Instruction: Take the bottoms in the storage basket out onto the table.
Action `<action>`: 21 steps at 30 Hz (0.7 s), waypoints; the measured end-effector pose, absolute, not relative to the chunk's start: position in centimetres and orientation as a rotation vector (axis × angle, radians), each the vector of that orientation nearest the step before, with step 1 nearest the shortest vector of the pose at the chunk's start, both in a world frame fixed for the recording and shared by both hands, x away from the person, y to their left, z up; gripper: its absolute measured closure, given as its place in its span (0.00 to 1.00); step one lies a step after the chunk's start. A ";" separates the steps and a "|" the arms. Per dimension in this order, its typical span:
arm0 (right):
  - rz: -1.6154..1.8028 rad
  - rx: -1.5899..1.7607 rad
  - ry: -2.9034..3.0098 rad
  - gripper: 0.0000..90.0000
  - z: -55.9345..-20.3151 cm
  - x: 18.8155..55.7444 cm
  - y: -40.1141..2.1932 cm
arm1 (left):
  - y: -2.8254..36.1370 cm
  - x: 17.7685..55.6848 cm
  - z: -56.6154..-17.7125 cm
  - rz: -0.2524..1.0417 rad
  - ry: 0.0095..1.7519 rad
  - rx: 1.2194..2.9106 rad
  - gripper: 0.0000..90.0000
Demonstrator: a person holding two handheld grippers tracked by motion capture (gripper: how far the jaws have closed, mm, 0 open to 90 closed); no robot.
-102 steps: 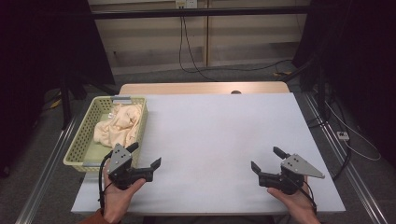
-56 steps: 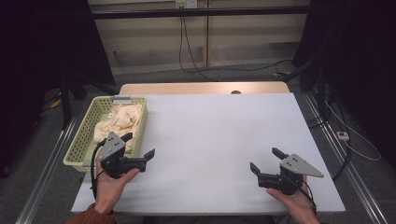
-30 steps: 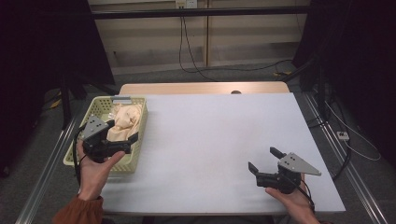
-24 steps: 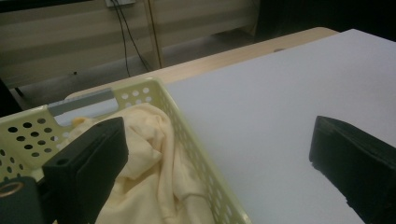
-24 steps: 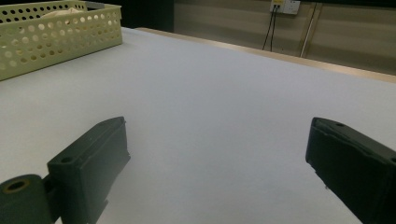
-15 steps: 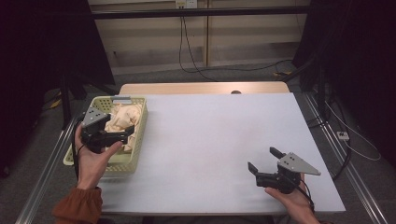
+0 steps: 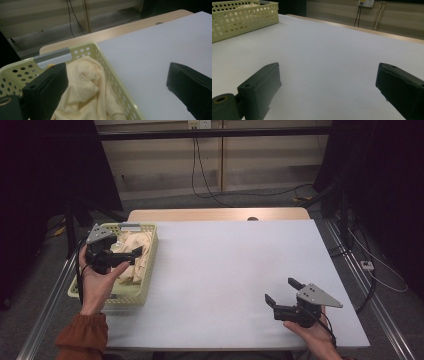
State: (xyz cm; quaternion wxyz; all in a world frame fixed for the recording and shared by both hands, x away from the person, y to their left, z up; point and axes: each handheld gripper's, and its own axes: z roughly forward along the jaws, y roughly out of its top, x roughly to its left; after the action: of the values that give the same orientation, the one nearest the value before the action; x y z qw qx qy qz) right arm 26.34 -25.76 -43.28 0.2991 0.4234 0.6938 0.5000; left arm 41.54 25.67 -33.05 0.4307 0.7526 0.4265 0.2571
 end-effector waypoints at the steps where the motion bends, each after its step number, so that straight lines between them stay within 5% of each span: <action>1: 1.328 1.126 1.842 0.07 -43.3 26.3 -25.8 | 25.7 41.7 -33.1 0.661 1.063 1.879 0.05; 21: 1.325 1.129 1.854 0.07 -43.3 26.4 -25.7 | 26.9 46.8 -35.7 0.674 1.229 1.974 0.06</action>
State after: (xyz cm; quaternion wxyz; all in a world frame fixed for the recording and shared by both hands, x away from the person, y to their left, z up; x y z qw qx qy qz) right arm 26.37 -25.71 -43.35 0.2949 0.4242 0.6966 0.4979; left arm 46.76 26.94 -35.71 0.3526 0.7629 0.4752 0.2604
